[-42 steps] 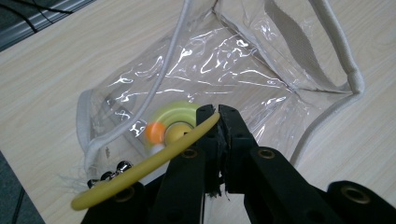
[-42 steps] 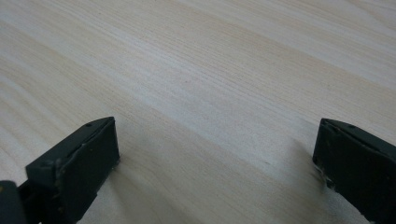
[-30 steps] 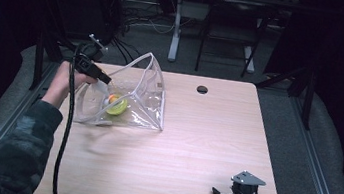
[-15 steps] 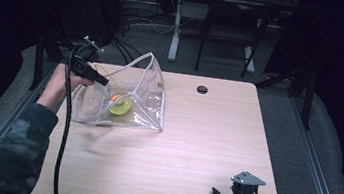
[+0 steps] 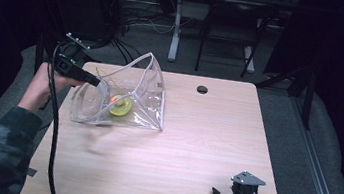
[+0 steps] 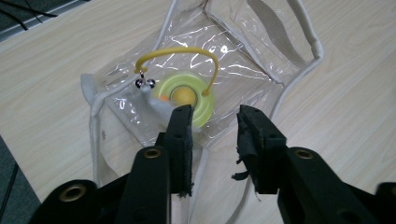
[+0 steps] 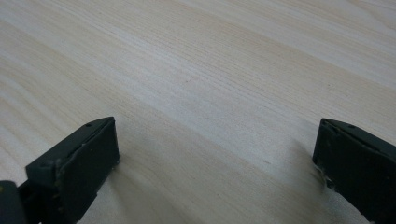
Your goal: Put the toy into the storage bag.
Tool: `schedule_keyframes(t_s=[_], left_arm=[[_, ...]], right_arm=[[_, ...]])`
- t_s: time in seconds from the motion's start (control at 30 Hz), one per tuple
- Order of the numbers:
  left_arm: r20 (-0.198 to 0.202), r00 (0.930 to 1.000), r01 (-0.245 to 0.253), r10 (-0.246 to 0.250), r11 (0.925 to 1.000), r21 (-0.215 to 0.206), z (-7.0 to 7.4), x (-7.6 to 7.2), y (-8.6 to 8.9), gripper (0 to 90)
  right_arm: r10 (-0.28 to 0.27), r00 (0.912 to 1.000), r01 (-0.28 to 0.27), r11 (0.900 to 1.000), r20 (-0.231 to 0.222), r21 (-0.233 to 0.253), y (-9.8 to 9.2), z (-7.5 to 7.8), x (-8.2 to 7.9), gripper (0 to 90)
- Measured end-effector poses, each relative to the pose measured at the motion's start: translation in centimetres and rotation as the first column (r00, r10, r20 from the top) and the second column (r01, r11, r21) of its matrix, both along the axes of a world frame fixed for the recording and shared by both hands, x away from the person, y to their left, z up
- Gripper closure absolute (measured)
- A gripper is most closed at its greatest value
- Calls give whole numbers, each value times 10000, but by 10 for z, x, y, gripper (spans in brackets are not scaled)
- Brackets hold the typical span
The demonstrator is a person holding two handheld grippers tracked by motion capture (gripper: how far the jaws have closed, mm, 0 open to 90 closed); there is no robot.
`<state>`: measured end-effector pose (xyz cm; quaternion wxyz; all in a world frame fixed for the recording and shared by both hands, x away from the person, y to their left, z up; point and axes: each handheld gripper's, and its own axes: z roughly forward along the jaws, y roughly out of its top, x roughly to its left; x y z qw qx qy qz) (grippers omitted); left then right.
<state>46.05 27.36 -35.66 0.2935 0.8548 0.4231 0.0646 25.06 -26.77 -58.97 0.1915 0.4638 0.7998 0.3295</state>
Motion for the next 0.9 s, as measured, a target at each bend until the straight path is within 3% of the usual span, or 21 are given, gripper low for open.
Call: schedule_keyframes(t_s=[0.23, 0.53, 0.9], left_arm=[[377, 9982, -497, 472, 9966, 664, 0, -19, 11, 375], [334, 9962, -830, 800, 9916, 991, -17, -37, 26, 170], [377, 9933, -1127, 1090, 9870, 1148, -42, -66, 43, 5]], right_arm=[[3, 10000, -3, 10000, 7, -3, 0, 0, 0, 0], [-1, 10000, 1, 10000, 40, -2, 0, 0, 0, 0], [-11, 10000, 11, 10000, 1, 23, 0, 0, 0, 0]])
